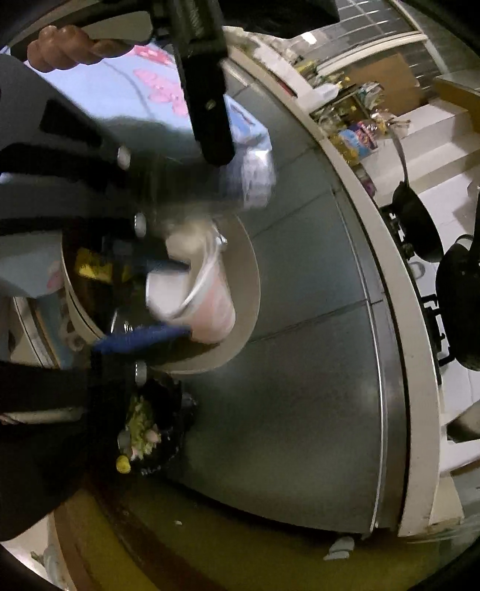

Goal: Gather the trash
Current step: 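Drop the blue carton and pink cup into the beige bin, opening both tools, then pull both open tools back from the bin over the table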

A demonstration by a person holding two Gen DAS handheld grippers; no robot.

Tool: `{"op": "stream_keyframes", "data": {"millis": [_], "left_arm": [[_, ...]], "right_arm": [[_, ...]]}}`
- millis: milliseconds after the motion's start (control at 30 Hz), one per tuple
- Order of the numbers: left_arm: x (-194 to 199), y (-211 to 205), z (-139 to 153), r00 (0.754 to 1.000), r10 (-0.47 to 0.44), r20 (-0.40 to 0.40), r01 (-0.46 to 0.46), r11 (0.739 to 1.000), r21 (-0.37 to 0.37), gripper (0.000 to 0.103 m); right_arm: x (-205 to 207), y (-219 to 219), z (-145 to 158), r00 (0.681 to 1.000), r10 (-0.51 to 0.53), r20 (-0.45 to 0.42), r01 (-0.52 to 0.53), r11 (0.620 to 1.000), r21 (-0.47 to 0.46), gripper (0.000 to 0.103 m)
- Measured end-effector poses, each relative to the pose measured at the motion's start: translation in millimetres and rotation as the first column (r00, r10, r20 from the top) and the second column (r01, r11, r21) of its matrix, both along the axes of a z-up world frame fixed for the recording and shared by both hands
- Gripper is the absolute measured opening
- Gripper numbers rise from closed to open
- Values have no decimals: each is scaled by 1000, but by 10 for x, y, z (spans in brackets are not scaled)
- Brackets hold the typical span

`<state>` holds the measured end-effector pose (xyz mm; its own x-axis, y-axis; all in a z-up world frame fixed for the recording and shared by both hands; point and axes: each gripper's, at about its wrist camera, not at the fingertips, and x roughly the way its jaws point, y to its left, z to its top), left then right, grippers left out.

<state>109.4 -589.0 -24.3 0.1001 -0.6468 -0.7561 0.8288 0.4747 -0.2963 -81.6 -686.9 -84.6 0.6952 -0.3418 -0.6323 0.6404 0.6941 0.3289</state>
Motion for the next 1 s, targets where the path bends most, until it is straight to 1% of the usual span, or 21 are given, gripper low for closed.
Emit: {"op": "stream_keyframes", "data": {"millis": [33,133,200,400,467,600,700,800,900,1000], "left_arm": [[26,2,-7,1000,9,-1,-9,1000,-1,84],[73,56,38,1000,11,-16,-11,1000,-4,82],[60,162,124,1000,28,3,-28,999,-26,82],[-181,565,348,992,68,107,-63,997,-49,82],[-289,708,402,987,73,145,-67,997,-50,81],[-524,1029,543,972,83,218,-70,995,-65,81],[-684,1257,660,954,91,284,-71,994,-82,81],[-796,1469,781,943,100,317,-69,992,-107,81],[-875,1613,862,933,109,342,-71,990,-121,81],[-932,1728,908,927,117,356,-77,989,-126,82]], "right_arm": [[-3,8,4,1000,-3,-7,3,1000,-4,43],[-61,72,75,1000,-5,-2,5,1000,-8,43],[-145,177,182,1000,-10,7,10,999,-31,43],[-515,539,432,995,-38,90,41,999,-25,43],[-623,663,487,991,-50,120,53,999,-14,45],[-848,993,577,979,-74,189,70,997,24,45],[-942,1180,641,969,-89,230,80,996,48,46],[-1024,1401,709,959,-105,264,91,994,64,46],[-1065,1555,777,956,-106,274,91,994,67,53],[-1115,1703,879,952,-111,286,100,994,53,55]]}}
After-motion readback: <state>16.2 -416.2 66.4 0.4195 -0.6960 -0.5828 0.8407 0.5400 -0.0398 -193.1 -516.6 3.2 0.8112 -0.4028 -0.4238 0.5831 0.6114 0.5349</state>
